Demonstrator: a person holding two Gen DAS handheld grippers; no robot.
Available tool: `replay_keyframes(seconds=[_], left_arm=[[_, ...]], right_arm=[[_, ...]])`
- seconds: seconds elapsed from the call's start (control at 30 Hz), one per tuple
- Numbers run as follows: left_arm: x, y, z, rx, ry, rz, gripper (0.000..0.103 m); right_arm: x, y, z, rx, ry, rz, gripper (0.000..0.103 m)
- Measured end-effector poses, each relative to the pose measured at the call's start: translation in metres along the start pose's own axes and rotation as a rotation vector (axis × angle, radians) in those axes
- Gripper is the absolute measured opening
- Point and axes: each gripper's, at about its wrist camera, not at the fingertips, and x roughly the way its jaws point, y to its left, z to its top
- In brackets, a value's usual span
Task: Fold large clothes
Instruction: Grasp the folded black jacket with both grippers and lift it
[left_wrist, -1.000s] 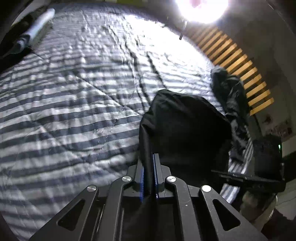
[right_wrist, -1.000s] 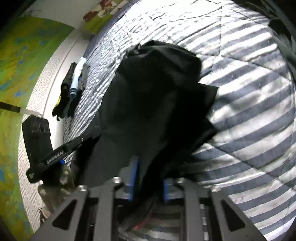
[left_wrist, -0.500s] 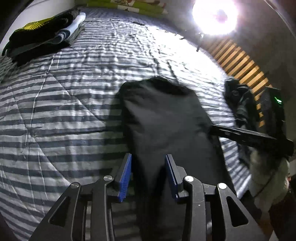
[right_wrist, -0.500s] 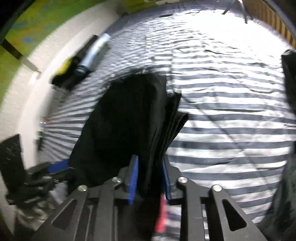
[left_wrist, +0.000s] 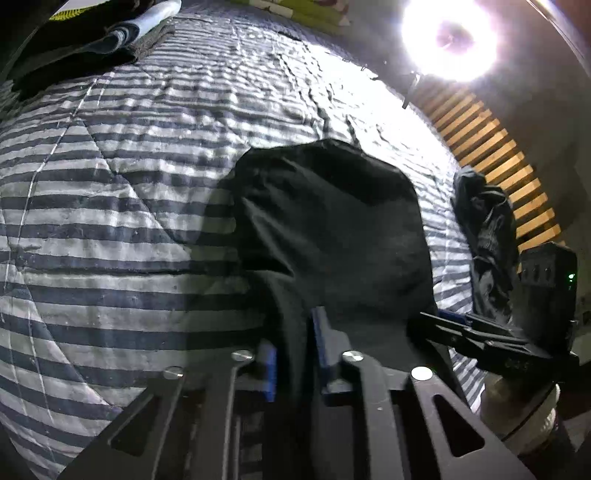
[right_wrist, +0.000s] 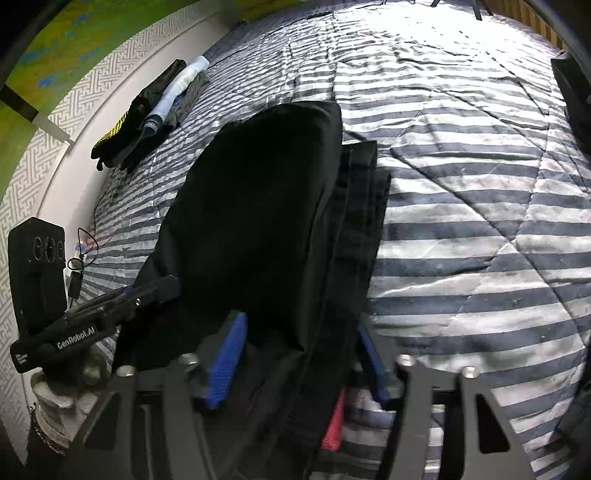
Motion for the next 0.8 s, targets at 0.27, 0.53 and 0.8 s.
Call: replay_keyframes(seconds=[0.27, 0.53, 0.8], left_arm=[[-0.04, -0.02, 0.004, 0.041, -0.081, -0.038, 0.007], [-0.02, -0.003, -0.002, 0.014, -0.015, 0.012, 0.019], [-0.004, 0.018, 0.002, -0.033, 0.012, 0.007, 0.054]], right_arm=[[-0.051, 0.017, 0.006, -0.047, -0.103, 0.027, 0.004], [-0.045, -0.005, 0.003, 0.01, -0.061, -0.007, 0.058], [0.013, -0.016, 0.007, 0.088, 0.067, 0.069, 0.07]])
